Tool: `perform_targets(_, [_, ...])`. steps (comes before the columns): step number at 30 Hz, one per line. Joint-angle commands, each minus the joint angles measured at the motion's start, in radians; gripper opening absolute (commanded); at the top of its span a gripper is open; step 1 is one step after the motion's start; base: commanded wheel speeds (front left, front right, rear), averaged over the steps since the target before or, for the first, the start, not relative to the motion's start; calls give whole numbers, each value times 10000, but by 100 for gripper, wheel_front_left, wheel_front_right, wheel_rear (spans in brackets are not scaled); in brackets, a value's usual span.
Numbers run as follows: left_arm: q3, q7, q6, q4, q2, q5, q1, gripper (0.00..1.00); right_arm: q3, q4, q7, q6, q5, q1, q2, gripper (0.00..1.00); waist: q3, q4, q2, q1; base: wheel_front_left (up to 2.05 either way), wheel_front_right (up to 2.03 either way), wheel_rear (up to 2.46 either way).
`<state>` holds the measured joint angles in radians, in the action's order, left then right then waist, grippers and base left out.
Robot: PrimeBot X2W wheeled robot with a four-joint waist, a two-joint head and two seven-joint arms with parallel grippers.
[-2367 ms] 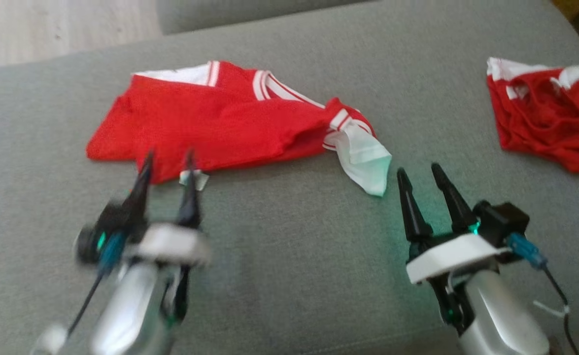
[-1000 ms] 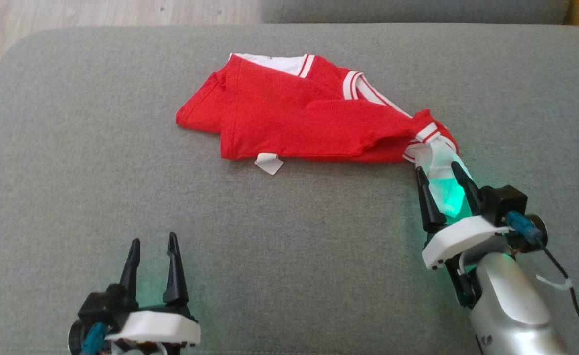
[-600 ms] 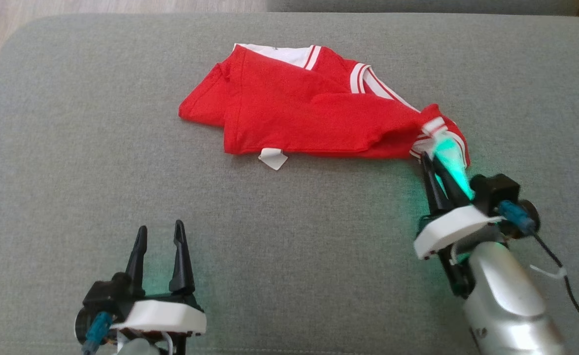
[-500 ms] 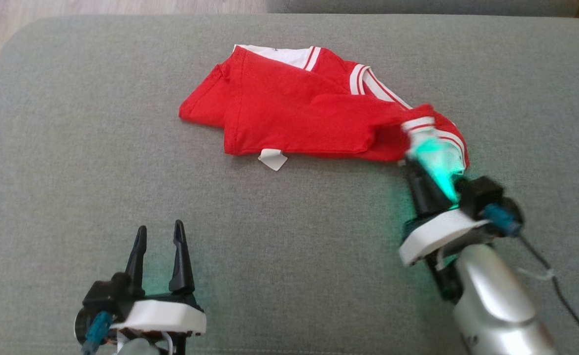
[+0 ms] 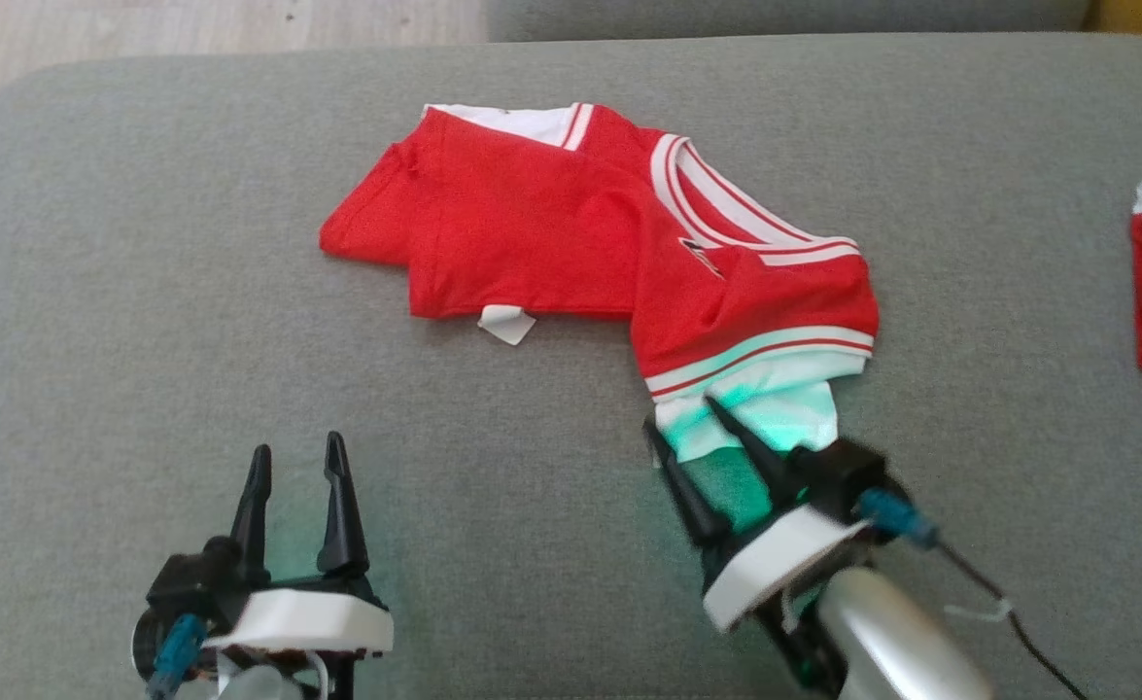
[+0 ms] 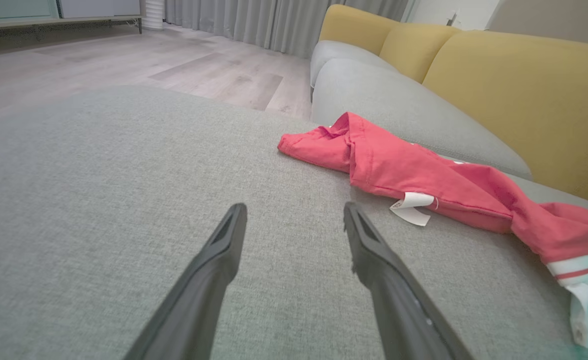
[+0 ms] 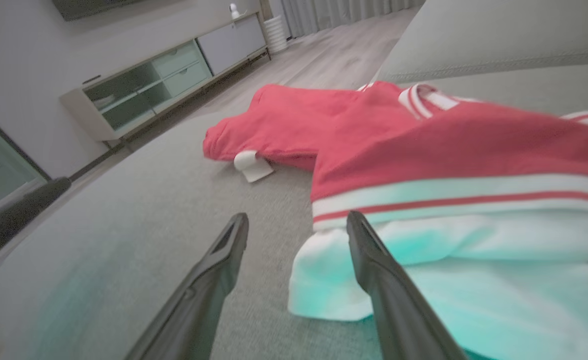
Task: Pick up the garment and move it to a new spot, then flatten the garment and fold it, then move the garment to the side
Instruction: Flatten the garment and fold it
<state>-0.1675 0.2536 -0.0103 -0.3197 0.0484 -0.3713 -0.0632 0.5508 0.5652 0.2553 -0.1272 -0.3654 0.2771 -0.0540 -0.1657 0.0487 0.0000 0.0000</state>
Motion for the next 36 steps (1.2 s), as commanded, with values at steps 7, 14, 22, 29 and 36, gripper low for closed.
perform_targets(7, [285, 82, 1, 326, 18, 116, -475, 100, -2293, -508, 65, -35, 945, -391, 35, 100, -56, -245, 0, 0, 0, 0, 0])
perform_targets(14, [43, 82, 51, 316, 18, 174, -546, 100, -3063, 870, 65, -35, 1378, -101, 36, 100, -192, -29, 0, 0, 0, 0, 0])
perform_targets(22, [58, 82, 55, 340, 18, 191, -539, 100, -3160, 2239, 64, -35, 1378, 446, 37, 0, -246, 120, 0, 0, 0, 0, 0])
perform_targets(29, [219, 82, 16, 342, 18, 96, -494, 100, -4400, 2091, 64, -35, 1805, 20, -109, 0, -153, -436, 0, 0, 0, 0, 0])
perform_targets(36, [170, 82, 148, 96, 18, 75, -1000, 100, -5127, 759, 64, -35, 1766, -123, -146, 100, -431, -1039, 0, 0, 0, 0, 0])
